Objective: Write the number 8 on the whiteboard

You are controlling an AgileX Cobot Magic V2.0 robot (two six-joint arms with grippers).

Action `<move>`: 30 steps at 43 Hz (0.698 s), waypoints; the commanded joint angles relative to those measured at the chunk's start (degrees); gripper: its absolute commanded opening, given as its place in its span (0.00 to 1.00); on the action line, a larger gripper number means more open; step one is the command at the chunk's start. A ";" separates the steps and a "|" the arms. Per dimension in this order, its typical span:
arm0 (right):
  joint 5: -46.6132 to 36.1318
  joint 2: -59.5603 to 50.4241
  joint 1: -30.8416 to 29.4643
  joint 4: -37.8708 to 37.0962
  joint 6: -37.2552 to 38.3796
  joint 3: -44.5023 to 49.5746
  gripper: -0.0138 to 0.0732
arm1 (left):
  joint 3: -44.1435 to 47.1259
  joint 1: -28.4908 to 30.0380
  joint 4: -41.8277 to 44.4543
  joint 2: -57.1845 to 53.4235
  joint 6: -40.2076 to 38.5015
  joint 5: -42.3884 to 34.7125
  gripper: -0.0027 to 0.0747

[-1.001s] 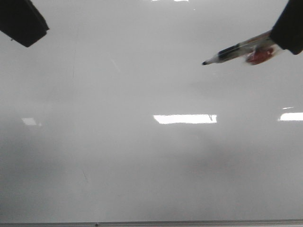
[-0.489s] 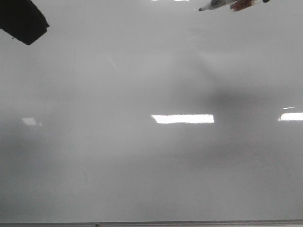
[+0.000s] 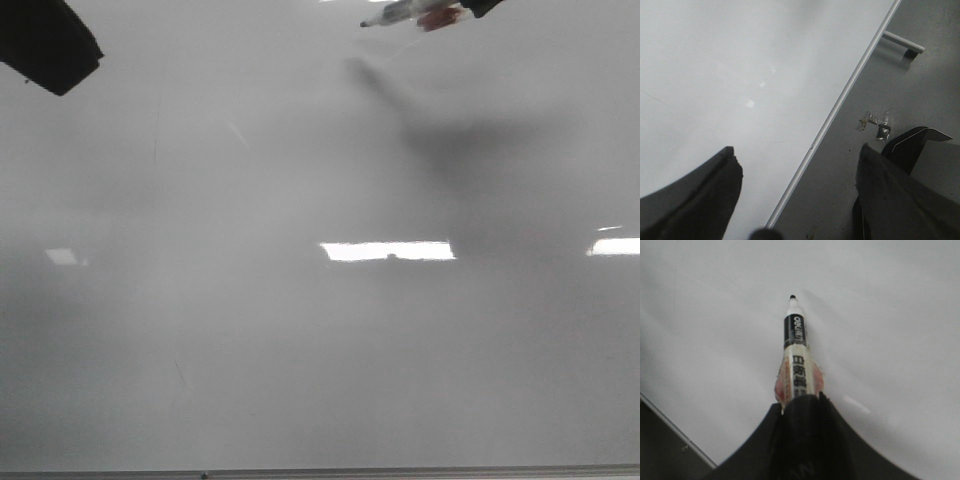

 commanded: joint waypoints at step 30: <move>-3.12 4.01 4.97 -24.34 19.16 6.21 0.09 | -1.49 0.09 -1.64 -0.94 -0.56 -2.80 0.66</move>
